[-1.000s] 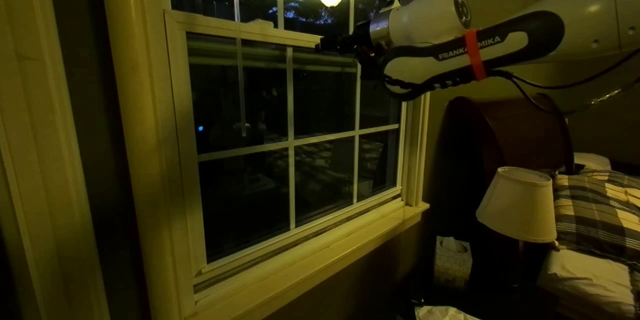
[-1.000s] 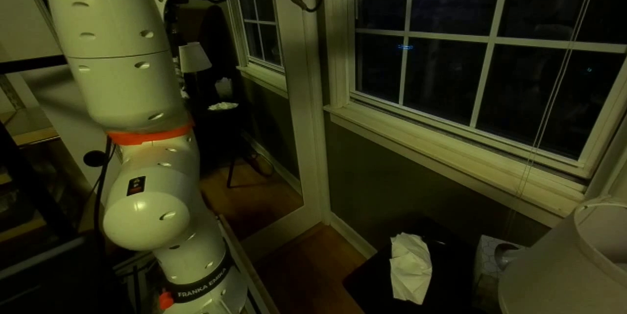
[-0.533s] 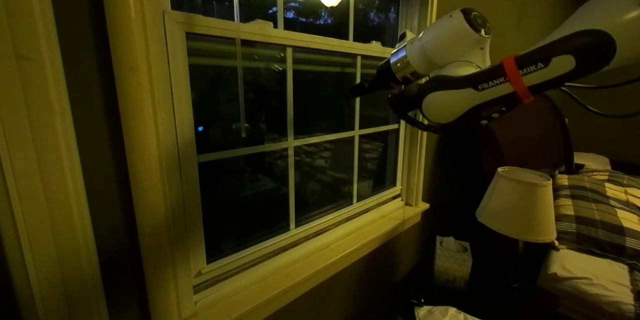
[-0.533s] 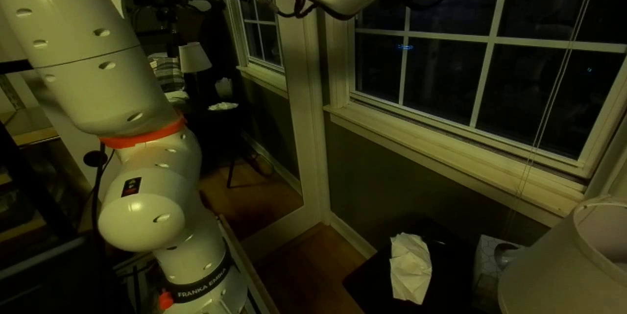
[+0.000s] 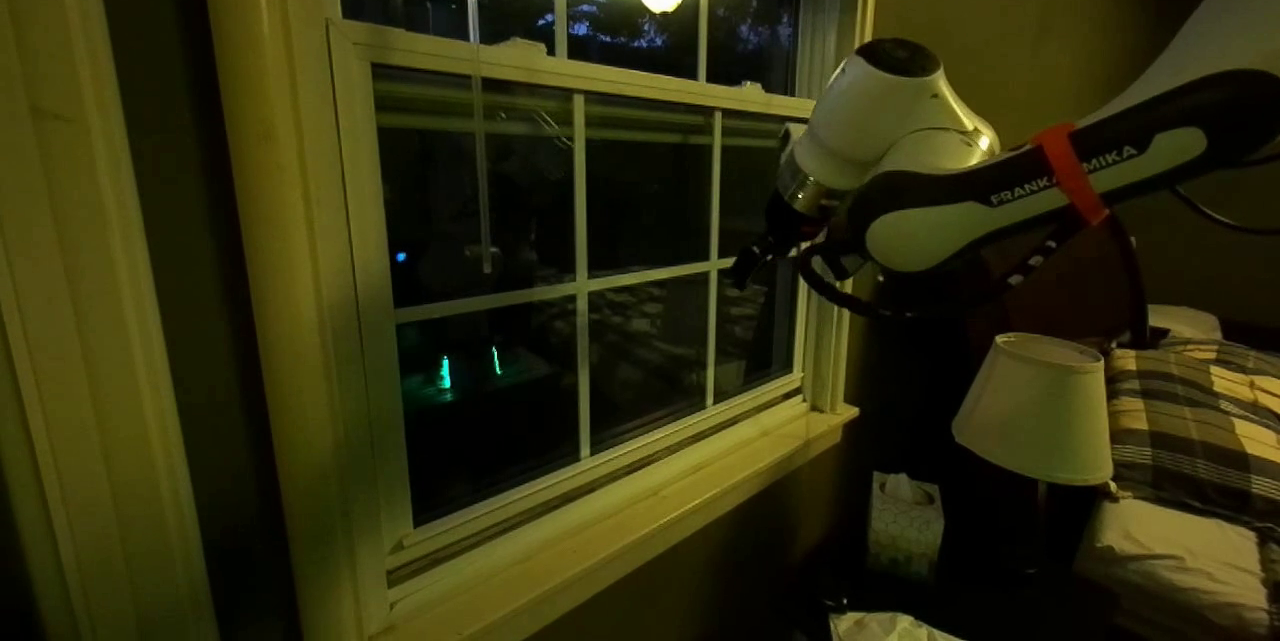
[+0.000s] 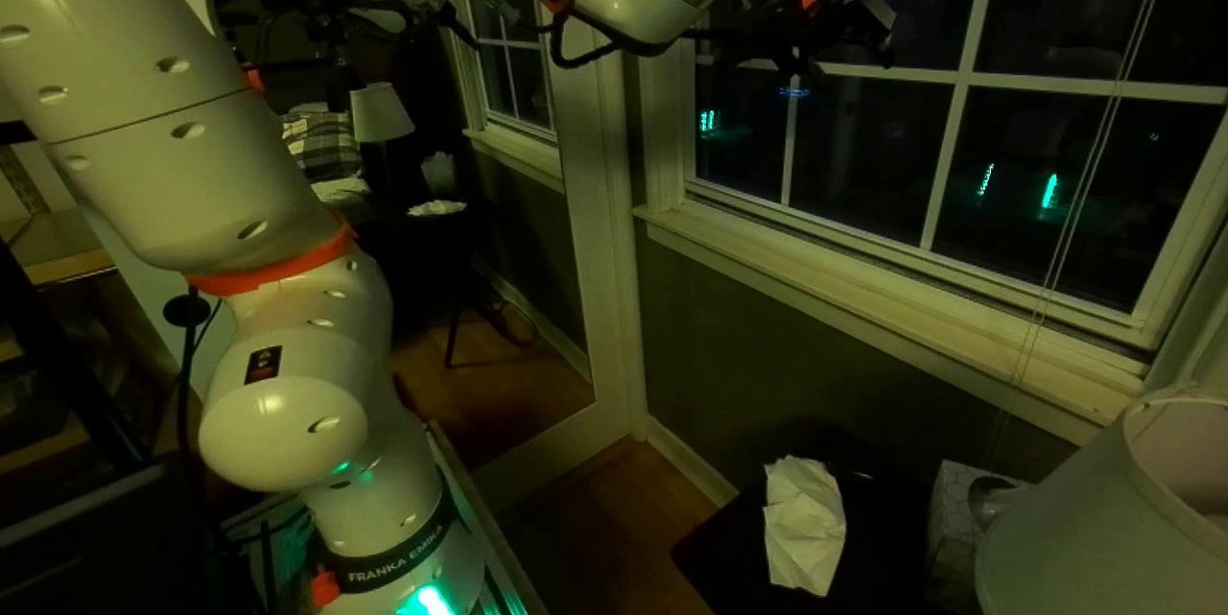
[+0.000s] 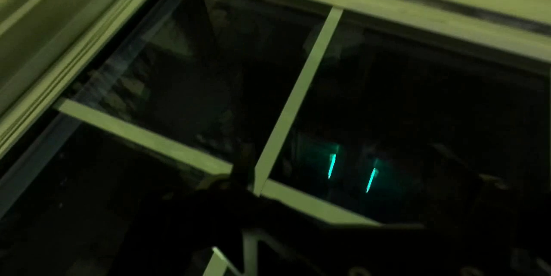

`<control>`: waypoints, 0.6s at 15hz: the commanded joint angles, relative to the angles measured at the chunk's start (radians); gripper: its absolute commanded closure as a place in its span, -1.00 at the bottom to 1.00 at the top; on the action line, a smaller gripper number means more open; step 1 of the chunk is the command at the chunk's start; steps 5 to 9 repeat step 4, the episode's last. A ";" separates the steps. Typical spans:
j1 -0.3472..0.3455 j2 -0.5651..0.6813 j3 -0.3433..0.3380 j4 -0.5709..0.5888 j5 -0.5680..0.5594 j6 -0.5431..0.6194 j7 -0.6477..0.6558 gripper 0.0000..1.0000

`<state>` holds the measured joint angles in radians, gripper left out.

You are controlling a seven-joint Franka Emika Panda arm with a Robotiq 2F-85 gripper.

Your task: Push the window down

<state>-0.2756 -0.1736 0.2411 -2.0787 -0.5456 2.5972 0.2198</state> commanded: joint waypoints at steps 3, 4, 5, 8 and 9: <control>0.158 -0.002 -0.114 0.005 0.137 -0.119 -0.139 -1.00; 0.171 -0.002 -0.124 0.005 0.161 -0.120 -0.165 -1.00; 0.171 -0.002 -0.124 0.005 0.161 -0.120 -0.165 -1.00; 0.171 -0.002 -0.124 0.005 0.161 -0.120 -0.165 -1.00; 0.171 -0.002 -0.124 0.005 0.161 -0.120 -0.165 -1.00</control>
